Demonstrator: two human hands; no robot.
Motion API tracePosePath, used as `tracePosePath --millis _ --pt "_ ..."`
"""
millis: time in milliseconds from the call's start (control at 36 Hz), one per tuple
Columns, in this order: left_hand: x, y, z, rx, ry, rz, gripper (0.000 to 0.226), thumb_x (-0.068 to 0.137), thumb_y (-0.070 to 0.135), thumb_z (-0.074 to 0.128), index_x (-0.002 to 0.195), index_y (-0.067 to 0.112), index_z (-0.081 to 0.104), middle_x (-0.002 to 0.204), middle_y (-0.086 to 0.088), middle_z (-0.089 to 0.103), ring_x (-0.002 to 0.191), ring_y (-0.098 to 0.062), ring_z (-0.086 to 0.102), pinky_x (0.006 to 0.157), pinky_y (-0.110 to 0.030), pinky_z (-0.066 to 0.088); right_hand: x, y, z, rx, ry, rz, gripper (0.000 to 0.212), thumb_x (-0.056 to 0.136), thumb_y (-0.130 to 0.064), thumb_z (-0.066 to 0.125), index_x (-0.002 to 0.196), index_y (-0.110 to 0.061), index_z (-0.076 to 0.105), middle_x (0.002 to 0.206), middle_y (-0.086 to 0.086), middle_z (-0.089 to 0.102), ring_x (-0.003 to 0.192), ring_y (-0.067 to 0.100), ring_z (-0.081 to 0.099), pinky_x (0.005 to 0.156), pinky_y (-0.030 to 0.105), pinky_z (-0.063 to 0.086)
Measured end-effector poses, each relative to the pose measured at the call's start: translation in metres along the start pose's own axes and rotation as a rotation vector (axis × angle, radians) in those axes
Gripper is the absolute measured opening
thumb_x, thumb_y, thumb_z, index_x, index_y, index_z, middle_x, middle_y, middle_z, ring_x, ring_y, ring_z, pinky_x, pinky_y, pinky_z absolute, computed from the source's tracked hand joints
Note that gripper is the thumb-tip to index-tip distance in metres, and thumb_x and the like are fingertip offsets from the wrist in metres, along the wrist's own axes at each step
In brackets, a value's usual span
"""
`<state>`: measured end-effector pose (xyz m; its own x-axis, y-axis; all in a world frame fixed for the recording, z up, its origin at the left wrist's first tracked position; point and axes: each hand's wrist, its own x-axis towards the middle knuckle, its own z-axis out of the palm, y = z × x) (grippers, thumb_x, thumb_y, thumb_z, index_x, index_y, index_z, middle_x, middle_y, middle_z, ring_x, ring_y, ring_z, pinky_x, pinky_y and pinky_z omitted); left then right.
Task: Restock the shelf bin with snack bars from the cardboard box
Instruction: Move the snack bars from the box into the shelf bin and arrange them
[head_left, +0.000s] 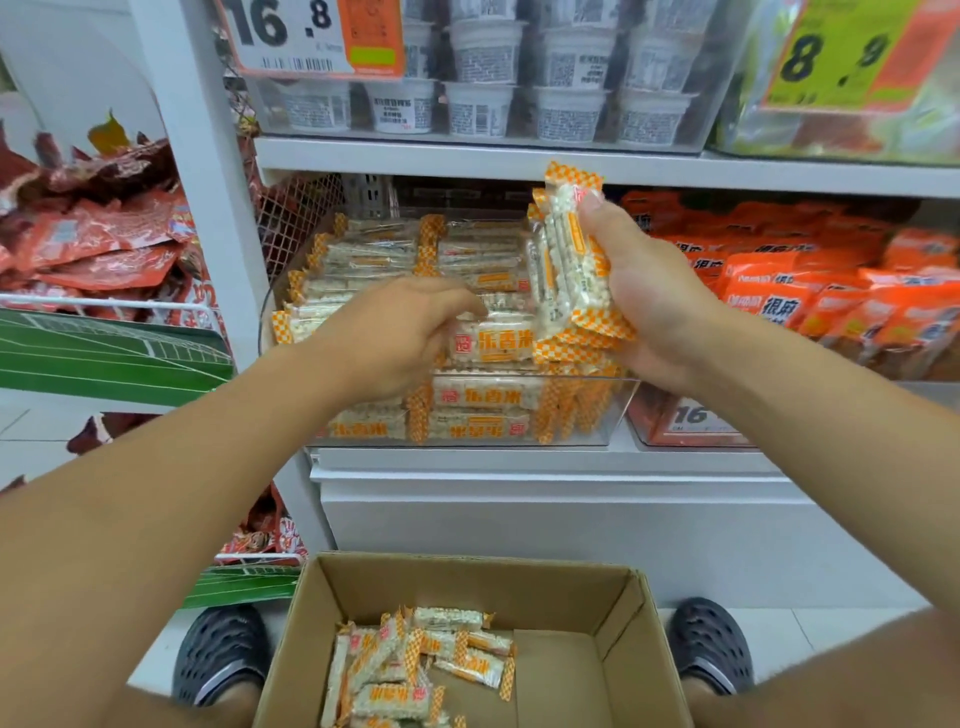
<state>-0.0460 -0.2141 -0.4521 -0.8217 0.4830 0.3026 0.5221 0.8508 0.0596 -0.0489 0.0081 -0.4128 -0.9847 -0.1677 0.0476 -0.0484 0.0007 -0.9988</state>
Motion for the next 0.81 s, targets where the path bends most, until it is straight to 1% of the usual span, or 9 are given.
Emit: tracePosePath --millis 56,167,222,278,333,417,556,667,806 --pt "0.001 -0.001 0.001 0.026 0.0 -0.01 0.046 0.099 0.023 0.034 0.142 0.021 0.049 0.146 0.001 0.05 0.133 -0.025 0.047 0.104 -0.047 0.042 0.0 -0.003 -0.011 -0.207 0.011 -0.064 0.058 0.092 -0.06 0.051 0.145 -0.037 0.046 0.141 -0.007 0.058 0.13 0.018 0.055 0.112 0.045 0.04" --pt "0.009 0.008 0.005 0.129 -0.046 -0.062 0.064 0.093 0.042 0.025 0.154 0.023 0.029 0.155 -0.001 0.038 0.141 -0.023 0.037 0.115 -0.049 0.03 -0.003 -0.01 -0.025 -0.691 0.057 -0.166 0.064 0.102 -0.051 0.044 0.158 -0.034 0.019 0.162 -0.01 0.029 0.145 0.008 0.03 0.104 0.017 0.021" --pt "0.015 0.019 0.009 0.159 -0.052 -0.056 0.074 0.091 0.059 0.019 0.157 0.026 0.02 0.157 -0.001 0.035 0.141 -0.023 0.035 0.115 -0.05 0.028 -0.005 -0.012 -0.023 -0.867 0.073 -0.175 0.067 0.102 -0.05 0.044 0.159 -0.034 0.013 0.162 -0.003 0.03 0.146 0.016 0.031 0.107 0.02 0.024" --pt "0.021 0.028 0.015 0.206 -0.07 -0.057 0.086 0.084 0.073 0.005 0.158 0.029 0.011 0.159 0.001 0.029 0.144 -0.023 0.029 0.115 -0.052 0.025 -0.003 -0.01 -0.017 -1.078 0.103 -0.166 0.068 0.101 -0.052 0.043 0.158 -0.037 0.011 0.155 0.012 0.039 0.139 0.033 0.042 0.108 0.036 0.034" --pt "0.028 0.031 0.021 0.247 -0.105 -0.085 0.09 0.08 0.076 -0.004 0.158 0.031 0.007 0.163 0.003 0.02 0.149 -0.021 0.021 0.118 -0.053 0.019 0.0 -0.007 -0.009 -1.238 0.163 -0.134 0.065 0.1 -0.053 0.04 0.156 -0.042 0.011 0.146 0.019 0.04 0.126 0.044 0.048 0.102 0.047 0.04" --pt "0.034 0.028 0.022 0.252 -0.173 -0.123 0.084 0.083 0.074 0.001 0.157 0.034 0.0 0.166 0.002 0.012 0.151 -0.022 0.016 0.119 -0.054 0.014 0.005 -0.007 0.004 -1.417 0.256 -0.138 0.059 0.101 -0.049 0.039 0.154 -0.043 0.014 0.146 0.015 0.034 0.123 0.048 0.046 0.095 0.053 0.042" --pt "0.034 0.026 0.017 0.281 -0.229 -0.114 0.072 0.094 0.067 0.013 0.156 0.036 -0.008 0.166 0.005 0.004 0.152 -0.022 0.01 0.119 -0.052 0.01 0.021 -0.004 0.016 -1.613 0.293 0.04 0.056 0.099 -0.042 0.041 0.152 -0.033 0.027 0.151 0.017 0.028 0.128 0.048 0.036 0.086 0.051 0.039" --pt "0.032 0.024 0.017 0.28 -0.222 -0.101 0.072 0.095 0.066 0.013 0.156 0.036 -0.009 0.166 0.005 0.005 0.152 -0.021 0.01 0.12 -0.053 0.009 0.03 -0.005 0.023 -1.681 0.293 0.099 0.054 0.095 -0.037 0.046 0.147 -0.024 0.036 0.151 0.02 0.03 0.128 0.047 0.037 0.09 0.053 0.041" --pt "0.026 0.022 0.016 0.3 -0.201 -0.082 0.072 0.095 0.065 0.014 0.157 0.032 -0.004 0.165 0.003 0.012 0.151 -0.021 0.013 0.12 -0.05 0.01 0.032 -0.004 0.034 -1.682 0.236 0.134 0.063 0.093 -0.035 0.048 0.152 -0.021 0.028 0.159 0.022 0.021 0.134 0.046 0.034 0.093 0.05 0.041"
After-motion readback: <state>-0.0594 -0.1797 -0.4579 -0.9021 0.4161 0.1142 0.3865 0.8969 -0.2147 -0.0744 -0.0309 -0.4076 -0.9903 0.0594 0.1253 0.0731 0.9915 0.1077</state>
